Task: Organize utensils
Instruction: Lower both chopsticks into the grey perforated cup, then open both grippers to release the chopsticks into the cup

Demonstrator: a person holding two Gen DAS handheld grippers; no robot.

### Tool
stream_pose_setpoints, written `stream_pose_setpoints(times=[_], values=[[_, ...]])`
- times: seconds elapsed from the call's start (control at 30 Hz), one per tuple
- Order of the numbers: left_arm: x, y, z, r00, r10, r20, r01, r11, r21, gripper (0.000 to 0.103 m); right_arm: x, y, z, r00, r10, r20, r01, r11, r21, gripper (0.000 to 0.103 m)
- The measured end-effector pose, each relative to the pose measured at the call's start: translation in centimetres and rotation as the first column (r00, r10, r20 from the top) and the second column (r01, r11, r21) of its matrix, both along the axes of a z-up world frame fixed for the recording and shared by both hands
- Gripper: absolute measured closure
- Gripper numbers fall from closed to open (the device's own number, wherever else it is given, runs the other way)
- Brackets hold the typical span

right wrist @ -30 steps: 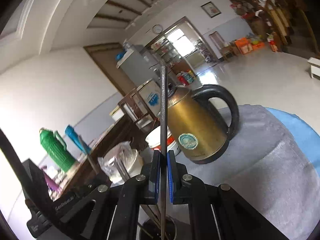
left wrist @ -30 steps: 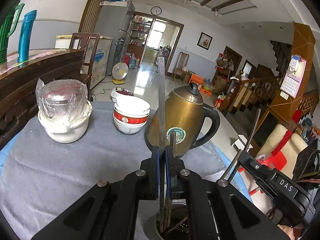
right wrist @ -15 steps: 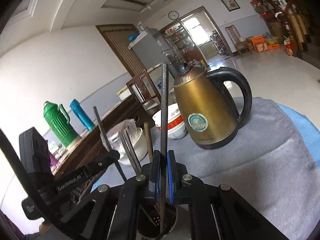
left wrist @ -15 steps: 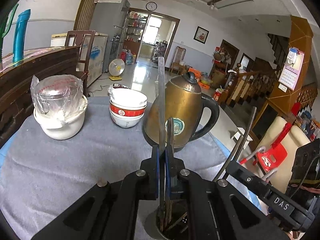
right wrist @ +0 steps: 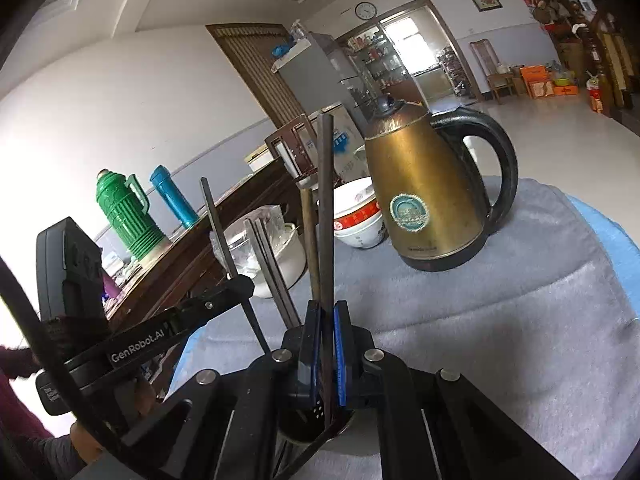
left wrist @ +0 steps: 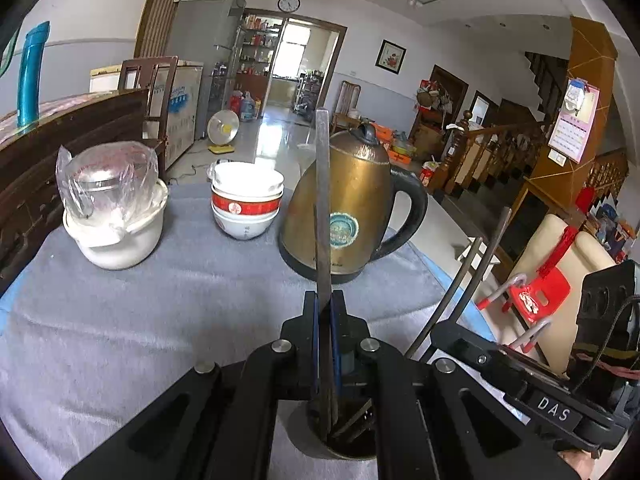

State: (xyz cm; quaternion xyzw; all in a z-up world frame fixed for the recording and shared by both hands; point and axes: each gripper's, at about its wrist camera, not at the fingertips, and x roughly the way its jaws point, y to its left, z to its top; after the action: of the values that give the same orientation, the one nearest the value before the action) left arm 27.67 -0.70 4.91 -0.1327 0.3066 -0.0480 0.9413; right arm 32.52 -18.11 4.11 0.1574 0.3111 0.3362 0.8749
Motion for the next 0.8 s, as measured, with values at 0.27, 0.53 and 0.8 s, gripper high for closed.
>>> stream_pose_setpoints(times=[0.27, 0.53, 0.8], values=[[-0.01, 0.02, -0.34, 0.999, -0.017, -0.038, 0.017, 1.000, -0.010, 0.097, 0.40, -0.12, -0.37, 0.999, 0.022, -0.049, -0.021, 1.000, 0.013, 0.093], [-0.35, -0.13, -0.31, 0.999, -0.013, -0.044, 0.012, 1.000, -0.007, 0.097, 0.48, 0.37, -0.32, 0.998, 0.037, -0.057, -0.037, 0.999, 0.004, 0.093], [-0.32, -0.23, -0.71, 0.998, -0.021, -0.062, 0.021, 1.000, -0.006, 0.097, 0.78, 0.19, -0.64, 0.997, 0.027, -0.076, -0.027, 1.000, 0.009, 0.093]])
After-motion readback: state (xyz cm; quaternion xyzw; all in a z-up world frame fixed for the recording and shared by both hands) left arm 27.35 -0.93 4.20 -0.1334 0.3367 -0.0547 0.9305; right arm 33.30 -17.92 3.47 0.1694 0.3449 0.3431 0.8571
